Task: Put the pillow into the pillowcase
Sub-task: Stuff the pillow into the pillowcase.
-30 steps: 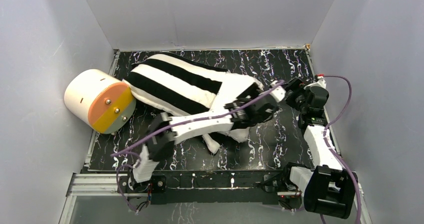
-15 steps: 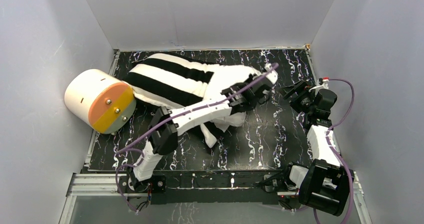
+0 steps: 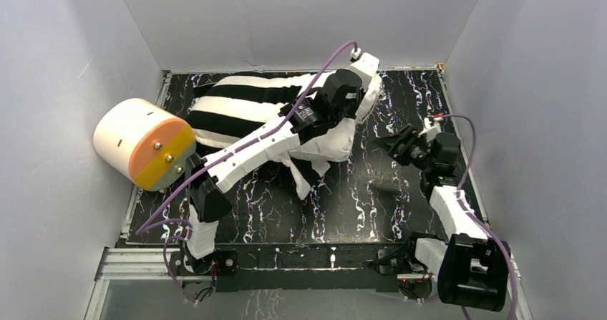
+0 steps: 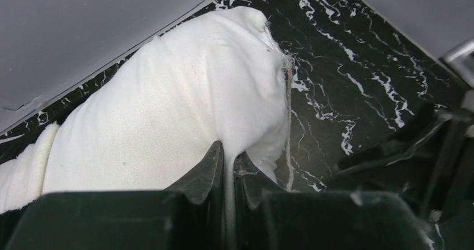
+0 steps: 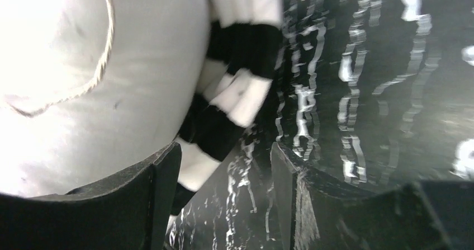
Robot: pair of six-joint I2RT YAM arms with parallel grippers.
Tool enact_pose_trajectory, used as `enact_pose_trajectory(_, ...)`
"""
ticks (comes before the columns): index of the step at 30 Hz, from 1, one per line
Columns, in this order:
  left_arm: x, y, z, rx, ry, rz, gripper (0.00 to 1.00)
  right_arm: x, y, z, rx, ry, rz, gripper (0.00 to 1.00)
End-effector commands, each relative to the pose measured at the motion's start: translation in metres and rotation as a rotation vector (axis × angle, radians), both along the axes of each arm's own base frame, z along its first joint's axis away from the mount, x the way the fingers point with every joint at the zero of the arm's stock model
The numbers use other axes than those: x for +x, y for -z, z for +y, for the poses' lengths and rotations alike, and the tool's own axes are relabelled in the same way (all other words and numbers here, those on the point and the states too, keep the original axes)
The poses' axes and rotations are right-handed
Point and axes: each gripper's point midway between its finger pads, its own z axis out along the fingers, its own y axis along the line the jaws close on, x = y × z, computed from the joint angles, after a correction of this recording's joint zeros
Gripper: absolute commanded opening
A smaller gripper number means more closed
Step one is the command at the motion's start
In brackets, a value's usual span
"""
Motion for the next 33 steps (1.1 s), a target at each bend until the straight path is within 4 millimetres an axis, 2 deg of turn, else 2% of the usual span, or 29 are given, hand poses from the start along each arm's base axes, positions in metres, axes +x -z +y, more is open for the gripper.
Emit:
enact_pose_trajectory(1,-0.013,-0.111,-0.013,-0.309,0.073,-0.120,0.00,0.009,-0.033,0.050,-0.027,-0.121,-0.165,0.66)
enact_pose_trajectory(3,-0.015,-0.118,-0.011,-0.339,0.076,-0.114,0.00,0.013,-0.033,0.065,-0.011,-0.167,-0.173,0.62)
enact_pose_trajectory(5,-0.018,-0.124,-0.009,-0.372,0.081,-0.110,0.00,0.020,-0.031,0.072,-0.007,-0.169,-0.169,0.57)
enact_pose_trajectory(8,-0.023,-0.134,-0.007,-0.424,0.097,-0.104,0.00,0.029,-0.029,0.083,-0.007,-0.170,-0.187,0.56)
enact_pose_trajectory(12,-0.031,-0.141,-0.006,-0.464,0.124,-0.085,0.00,0.049,-0.025,0.088,0.018,-0.152,-0.183,0.55)
enact_pose_trajectory(14,-0.036,-0.145,-0.006,-0.485,0.142,-0.075,0.00,0.061,-0.023,0.089,0.019,-0.133,-0.174,0.58)
enact_pose_trajectory(16,-0.040,-0.149,-0.005,-0.506,0.157,-0.065,0.00,0.074,-0.017,0.088,0.019,-0.104,-0.155,0.66)
enact_pose_trajectory(18,-0.043,-0.157,-0.003,-0.527,0.162,-0.068,0.00,0.083,-0.009,0.089,0.027,-0.085,-0.133,0.69)
enact_pose_trajectory(23,-0.043,-0.174,0.011,-0.561,0.146,-0.093,0.00,0.108,0.000,0.103,0.090,-0.110,-0.123,0.67)
enact_pose_trajectory(24,-0.041,-0.174,0.015,-0.558,0.134,-0.101,0.00,0.112,0.003,0.107,0.098,-0.125,-0.119,0.63)
enact_pose_trajectory(25,-0.038,-0.174,0.020,-0.549,0.115,-0.110,0.00,0.115,0.003,0.108,0.105,-0.135,-0.130,0.55)
enact_pose_trajectory(27,-0.031,-0.171,0.034,-0.524,0.071,-0.123,0.00,0.116,0.005,0.103,0.096,-0.114,-0.144,0.20)
enact_pose_trajectory(28,-0.025,-0.167,0.040,-0.508,0.047,-0.124,0.00,0.114,0.010,0.097,0.085,-0.094,-0.132,0.12)
enact_pose_trajectory(29,-0.020,-0.161,0.050,-0.483,0.013,-0.128,0.00,0.111,0.006,0.088,0.077,-0.074,-0.143,0.00)
enact_pose_trajectory(31,-0.008,-0.143,0.072,-0.426,-0.073,-0.127,0.00,0.103,-0.001,0.067,0.073,-0.033,-0.163,0.00)
enact_pose_trajectory(33,0.004,-0.120,0.095,-0.409,-0.139,-0.084,0.00,0.090,-0.011,0.055,0.075,-0.029,-0.203,0.00)
